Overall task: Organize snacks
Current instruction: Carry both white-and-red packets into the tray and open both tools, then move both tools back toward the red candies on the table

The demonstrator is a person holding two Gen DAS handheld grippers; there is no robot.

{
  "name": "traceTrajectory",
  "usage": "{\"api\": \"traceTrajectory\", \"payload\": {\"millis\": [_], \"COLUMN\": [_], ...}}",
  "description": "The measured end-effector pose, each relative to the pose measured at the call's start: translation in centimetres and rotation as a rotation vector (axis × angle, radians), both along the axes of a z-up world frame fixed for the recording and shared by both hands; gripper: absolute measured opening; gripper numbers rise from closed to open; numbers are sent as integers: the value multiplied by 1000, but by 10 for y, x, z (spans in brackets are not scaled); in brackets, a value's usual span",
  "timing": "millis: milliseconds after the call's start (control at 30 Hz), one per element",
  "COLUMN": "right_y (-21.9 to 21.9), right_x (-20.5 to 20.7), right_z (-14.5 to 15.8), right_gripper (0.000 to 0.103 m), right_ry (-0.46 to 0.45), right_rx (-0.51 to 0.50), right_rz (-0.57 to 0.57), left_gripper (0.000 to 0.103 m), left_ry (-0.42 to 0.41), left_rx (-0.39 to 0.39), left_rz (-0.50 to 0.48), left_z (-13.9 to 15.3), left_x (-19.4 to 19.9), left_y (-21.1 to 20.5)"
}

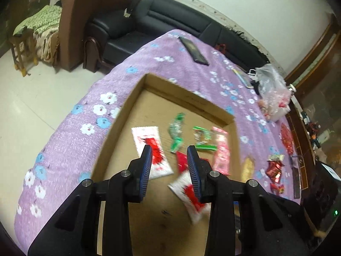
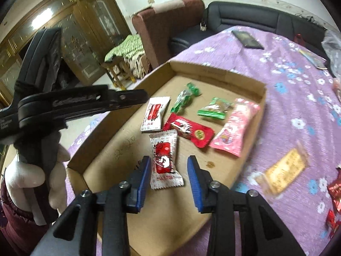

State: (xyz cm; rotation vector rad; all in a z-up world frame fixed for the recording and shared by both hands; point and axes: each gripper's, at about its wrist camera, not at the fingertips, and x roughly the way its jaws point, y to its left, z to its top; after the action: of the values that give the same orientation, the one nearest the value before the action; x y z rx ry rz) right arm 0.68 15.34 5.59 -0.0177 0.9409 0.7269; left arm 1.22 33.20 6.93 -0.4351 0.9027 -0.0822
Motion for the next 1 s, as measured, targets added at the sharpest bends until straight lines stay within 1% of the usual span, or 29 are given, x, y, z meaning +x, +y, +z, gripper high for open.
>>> {"api": "traceTrajectory", "payload": {"millis": [100, 233, 267, 300, 333, 367, 400, 433, 467, 500, 567, 633, 733, 833, 933, 1000], "right_y": [-18, -51, -62, -72, -84, -99, -112, -130, -144, -161, -194, -230, -280, -327, -356, -359], "right_x": [-9, -25, -28, -31, -35, -38, -39, -41, -41, -38, -31, -32, -33, -32, -29, -22], "right_z": [9, 26, 29, 33, 36, 39, 41, 42, 44, 42, 38, 34, 28, 19, 8, -3], "right_gripper": [39, 41, 46, 54, 58, 68, 74, 74, 74, 74, 74, 75, 75, 75, 74, 71], "right_ry": [-31, -120, -148, -175, -209, -250, -282, -305, -303, -278, -218, -187, -172, -140, -95, -60], "right_rx": [16, 31, 40, 50, 62, 77, 92, 103, 100, 100, 118, 126, 123, 133, 152, 155], "right_rz": [-24, -83, -109, -138, -172, -213, -251, -298, -335, -364, -416, -489, -600, -701, -745, -740], "left_gripper": [33, 34, 34, 34, 34, 34, 34, 34, 34, 34, 34, 34, 34, 34, 34, 34], "left_ry": [-30, -45, -53, -71, -83, -101, -120, -135, -146, -150, -130, -90, -34, 47, 82, 84], "left_rx": [-33, -104, -131, -174, -192, -208, -220, -228, -235, -250, -281, -287, -284, -283, -275, -266], "left_rz": [-28, -71, -90, -123, -142, -168, -195, -217, -241, -268, -302, -330, -354, -349, -348, -352], "left_z": [12, 26, 29, 34, 37, 42, 45, 48, 50, 49, 45, 34, 13, -10, -20, -22], "left_x": [-15, -32, -35, -40, -43, -48, -53, -57, -60, -65, -70, -74, -76, -71, -70, -72], "left_y": [-14, -39, -46, -57, -64, -76, -88, -98, -108, -121, -137, -154, -171, -182, -192, -194]}}
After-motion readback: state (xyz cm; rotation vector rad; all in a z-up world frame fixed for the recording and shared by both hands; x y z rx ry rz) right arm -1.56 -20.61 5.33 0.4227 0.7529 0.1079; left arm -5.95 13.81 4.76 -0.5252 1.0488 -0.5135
